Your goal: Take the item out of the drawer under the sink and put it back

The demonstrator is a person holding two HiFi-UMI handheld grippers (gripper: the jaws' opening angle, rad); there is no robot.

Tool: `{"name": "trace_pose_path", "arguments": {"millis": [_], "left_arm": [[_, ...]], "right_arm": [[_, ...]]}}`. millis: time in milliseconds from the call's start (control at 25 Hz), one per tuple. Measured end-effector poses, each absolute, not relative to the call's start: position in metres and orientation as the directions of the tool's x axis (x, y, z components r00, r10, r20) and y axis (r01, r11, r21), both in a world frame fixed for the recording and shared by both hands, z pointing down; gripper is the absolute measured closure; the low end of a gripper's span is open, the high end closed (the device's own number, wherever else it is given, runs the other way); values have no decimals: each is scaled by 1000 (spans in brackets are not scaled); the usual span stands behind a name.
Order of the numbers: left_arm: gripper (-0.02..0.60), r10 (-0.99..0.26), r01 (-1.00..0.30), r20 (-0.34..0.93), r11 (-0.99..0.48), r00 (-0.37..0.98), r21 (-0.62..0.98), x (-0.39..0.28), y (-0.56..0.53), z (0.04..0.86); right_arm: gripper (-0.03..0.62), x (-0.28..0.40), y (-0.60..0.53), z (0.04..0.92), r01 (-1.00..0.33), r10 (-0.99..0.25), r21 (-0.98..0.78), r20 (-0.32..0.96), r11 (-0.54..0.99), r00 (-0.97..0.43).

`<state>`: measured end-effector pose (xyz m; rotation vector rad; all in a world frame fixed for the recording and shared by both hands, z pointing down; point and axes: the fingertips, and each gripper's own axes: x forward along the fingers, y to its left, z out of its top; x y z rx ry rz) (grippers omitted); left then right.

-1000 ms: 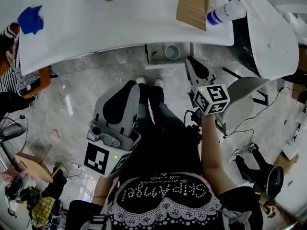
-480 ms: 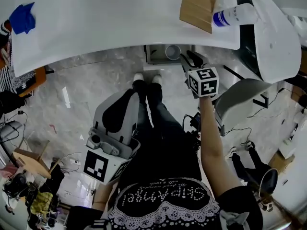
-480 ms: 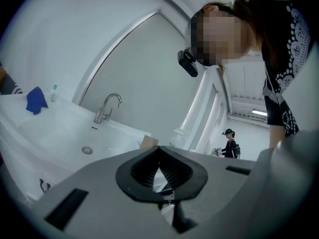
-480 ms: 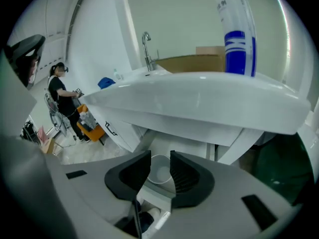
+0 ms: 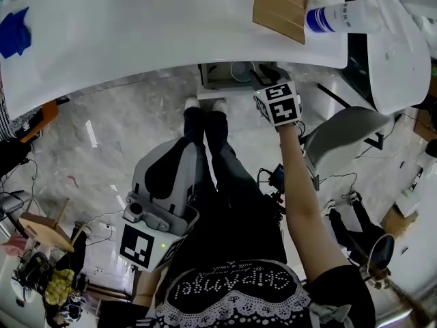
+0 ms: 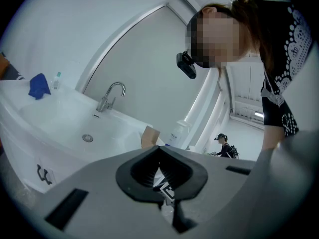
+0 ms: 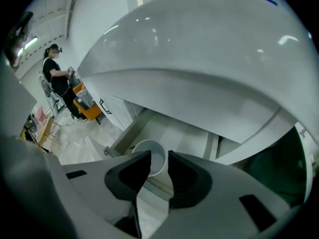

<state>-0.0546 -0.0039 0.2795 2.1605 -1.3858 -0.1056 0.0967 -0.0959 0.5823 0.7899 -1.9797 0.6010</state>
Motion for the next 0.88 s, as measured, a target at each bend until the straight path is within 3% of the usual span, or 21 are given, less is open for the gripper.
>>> {"name": "trace_pose_path", "arguments": {"millis": [880], "left_arm": [[577,-854,-806,252,-275,455,524,-60,-18,297]], "right_arm": [[485,94,-102,637,-677,-138,-82,955,731,-264]]}}
